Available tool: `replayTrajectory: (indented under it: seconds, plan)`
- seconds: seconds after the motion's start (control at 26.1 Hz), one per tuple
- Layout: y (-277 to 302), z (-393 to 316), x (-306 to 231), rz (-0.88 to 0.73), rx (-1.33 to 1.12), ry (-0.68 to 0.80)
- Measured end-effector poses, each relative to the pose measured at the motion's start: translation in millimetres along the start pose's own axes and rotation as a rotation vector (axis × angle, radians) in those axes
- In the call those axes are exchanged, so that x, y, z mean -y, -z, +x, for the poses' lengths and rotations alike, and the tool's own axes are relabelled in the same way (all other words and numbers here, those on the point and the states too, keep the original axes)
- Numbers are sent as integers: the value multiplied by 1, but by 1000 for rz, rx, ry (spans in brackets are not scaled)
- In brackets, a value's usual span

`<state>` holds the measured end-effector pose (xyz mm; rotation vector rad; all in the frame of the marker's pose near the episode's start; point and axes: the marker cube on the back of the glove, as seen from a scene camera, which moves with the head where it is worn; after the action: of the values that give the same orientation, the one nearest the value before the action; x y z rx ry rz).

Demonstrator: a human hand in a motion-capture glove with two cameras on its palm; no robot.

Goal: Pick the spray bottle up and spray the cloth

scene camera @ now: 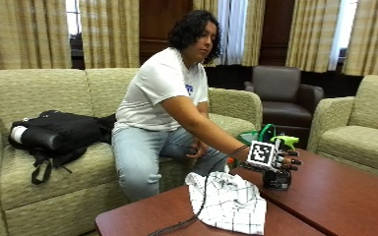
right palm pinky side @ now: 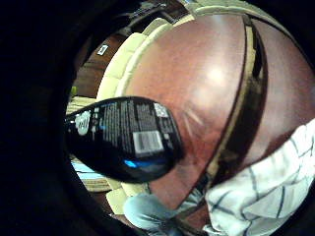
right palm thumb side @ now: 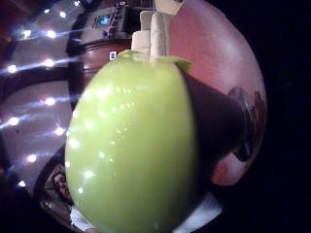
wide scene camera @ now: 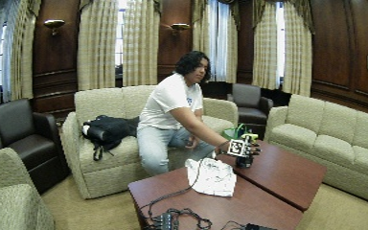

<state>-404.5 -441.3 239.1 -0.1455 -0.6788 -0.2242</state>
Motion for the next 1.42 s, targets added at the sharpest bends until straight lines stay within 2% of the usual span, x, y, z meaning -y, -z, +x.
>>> replayTrajectory:
  seconds: [0.38,0.77,1.19,1.42]
  plan:
    - [63,4,-76,-130,-404,2]
    - [186,1,-145,-163,-627,54]
    - [210,0,-239,-204,-794,174]
    - [250,17,-254,-199,-805,126]
